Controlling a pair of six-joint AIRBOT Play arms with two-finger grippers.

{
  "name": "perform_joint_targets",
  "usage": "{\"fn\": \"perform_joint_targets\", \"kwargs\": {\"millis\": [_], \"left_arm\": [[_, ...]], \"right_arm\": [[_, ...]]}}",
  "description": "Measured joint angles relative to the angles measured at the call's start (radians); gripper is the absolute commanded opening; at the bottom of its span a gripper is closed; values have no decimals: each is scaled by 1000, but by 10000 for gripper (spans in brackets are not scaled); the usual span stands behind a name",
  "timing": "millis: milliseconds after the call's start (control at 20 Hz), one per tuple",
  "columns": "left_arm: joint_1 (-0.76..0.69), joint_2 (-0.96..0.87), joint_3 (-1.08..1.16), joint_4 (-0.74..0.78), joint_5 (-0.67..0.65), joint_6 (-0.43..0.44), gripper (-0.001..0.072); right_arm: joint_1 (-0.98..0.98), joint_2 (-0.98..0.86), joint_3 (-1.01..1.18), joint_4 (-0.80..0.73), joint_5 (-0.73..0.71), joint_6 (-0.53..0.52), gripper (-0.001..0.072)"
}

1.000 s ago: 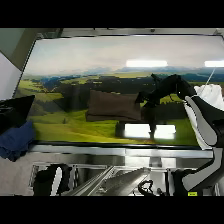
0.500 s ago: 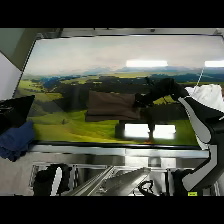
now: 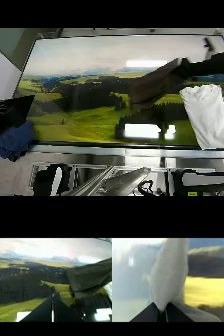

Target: Fold the shirts.

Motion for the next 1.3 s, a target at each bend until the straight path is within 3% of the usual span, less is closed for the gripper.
{"fn": "perform_joint_targets", "kwargs": {"millis": [400, 600, 900, 950, 1050, 1100, 1300], "left_arm": [[0, 0, 0, 0, -3, 7, 20], [0, 0, 0, 1, -10, 18, 20], [0, 0, 0, 1, -22, 26, 21], [0, 0, 0, 1, -23, 30, 21], [0, 0, 0, 1, -25, 37, 20], [0, 0, 0, 1, -26, 39, 21], [0, 0, 0, 2, -34, 40, 20]], "right_arm": [[-543, 197, 10, -52, -148, 101, 18], [-647, 263, -75, -177, -288, 117, 19], [-679, 377, -229, -254, -382, 124, 22], [-680, 391, -252, -274, -394, 128, 74], [-682, 414, -299, -346, -415, 145, 490], [-682, 420, -318, -393, -422, 158, 619], [-683, 431, -347, -571, -423, 208, 599]]}}
